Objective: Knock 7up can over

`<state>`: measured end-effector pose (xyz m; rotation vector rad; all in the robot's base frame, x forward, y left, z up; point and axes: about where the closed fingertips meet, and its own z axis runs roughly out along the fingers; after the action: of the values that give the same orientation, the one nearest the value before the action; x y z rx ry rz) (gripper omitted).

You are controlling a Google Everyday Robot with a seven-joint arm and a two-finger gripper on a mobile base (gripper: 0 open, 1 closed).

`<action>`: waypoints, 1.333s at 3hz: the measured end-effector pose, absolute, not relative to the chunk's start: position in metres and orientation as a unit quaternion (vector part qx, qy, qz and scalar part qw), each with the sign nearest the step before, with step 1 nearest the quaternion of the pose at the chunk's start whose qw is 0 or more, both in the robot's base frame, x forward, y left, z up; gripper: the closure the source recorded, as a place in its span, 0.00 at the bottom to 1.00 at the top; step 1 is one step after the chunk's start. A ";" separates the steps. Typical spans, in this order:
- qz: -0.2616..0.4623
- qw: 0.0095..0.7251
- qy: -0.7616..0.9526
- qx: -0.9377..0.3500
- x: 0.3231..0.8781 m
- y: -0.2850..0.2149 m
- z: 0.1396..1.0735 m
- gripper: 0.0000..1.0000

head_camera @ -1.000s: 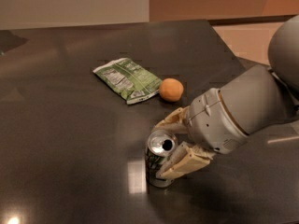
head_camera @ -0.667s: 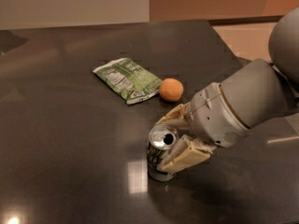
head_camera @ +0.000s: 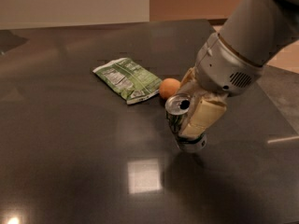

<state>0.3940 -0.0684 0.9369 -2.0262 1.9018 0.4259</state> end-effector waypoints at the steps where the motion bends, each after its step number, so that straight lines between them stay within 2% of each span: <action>1: 0.086 0.105 0.662 -0.737 0.406 -0.086 0.947 1.00; 2: 0.026 0.054 0.656 -0.752 0.413 -0.102 0.940 1.00; 3: -0.012 0.011 0.648 -0.761 0.414 -0.113 0.924 0.84; 4: -0.028 -0.021 0.638 -0.769 0.413 -0.118 0.907 0.61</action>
Offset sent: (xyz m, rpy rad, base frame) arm 0.0090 -0.0678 -0.0125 -0.5776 0.0217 0.1155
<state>0.4130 -0.1176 0.9071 -2.4493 2.0334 -0.0902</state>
